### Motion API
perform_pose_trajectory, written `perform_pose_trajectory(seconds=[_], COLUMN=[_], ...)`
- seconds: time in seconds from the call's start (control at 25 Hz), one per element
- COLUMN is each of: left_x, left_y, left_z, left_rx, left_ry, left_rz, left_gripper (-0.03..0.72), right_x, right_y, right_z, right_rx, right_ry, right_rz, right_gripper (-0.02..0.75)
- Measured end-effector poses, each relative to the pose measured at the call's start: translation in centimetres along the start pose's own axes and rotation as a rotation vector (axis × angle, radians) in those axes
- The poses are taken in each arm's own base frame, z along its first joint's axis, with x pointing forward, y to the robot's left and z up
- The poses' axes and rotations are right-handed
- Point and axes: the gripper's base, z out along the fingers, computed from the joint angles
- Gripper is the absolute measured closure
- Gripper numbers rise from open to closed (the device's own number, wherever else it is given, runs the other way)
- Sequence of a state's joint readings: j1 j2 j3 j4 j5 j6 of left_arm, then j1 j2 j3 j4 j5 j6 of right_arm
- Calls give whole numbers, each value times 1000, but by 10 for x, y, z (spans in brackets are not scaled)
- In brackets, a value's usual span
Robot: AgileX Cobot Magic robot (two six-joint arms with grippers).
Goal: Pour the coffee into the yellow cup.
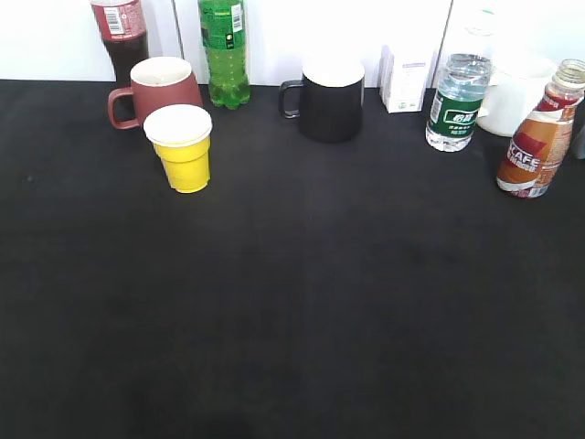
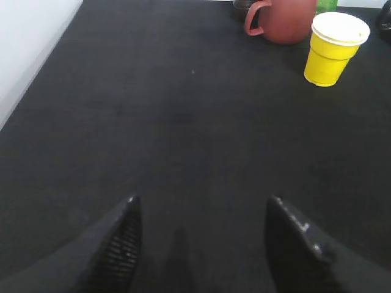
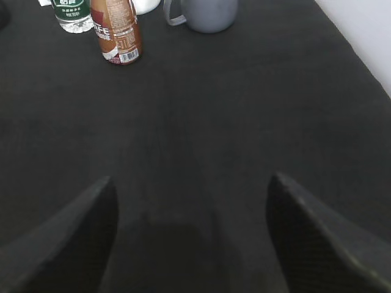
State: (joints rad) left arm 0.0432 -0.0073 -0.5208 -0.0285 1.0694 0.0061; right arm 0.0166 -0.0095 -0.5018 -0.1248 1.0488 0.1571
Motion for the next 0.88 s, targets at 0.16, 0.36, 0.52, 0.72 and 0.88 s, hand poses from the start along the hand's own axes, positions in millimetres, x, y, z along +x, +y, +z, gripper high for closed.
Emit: perform_pose_trajectory(seconds=[0.16, 0.36, 0.52, 0.72, 0.88], left_x=[0, 0, -37, -106, -100], left_y=[0, 0, 0, -2, -23], left_z=[0, 0, -11, 58, 130], left_rx=[0, 0, -3, 19, 135], left_ry=[0, -3, -323, -457, -468], left_rz=[0, 0, 3, 54, 78], left_gripper=[201, 201, 201, 264, 281], right_x=[0, 0, 0, 0, 0], right_y=[0, 0, 0, 0, 0], right_z=[0, 0, 0, 0, 0], right_rx=[0, 0, 0, 0, 0], right_ry=[0, 0, 0, 0, 0], right_rz=[0, 0, 0, 0, 0], right_gripper=[150, 150, 150, 150, 150])
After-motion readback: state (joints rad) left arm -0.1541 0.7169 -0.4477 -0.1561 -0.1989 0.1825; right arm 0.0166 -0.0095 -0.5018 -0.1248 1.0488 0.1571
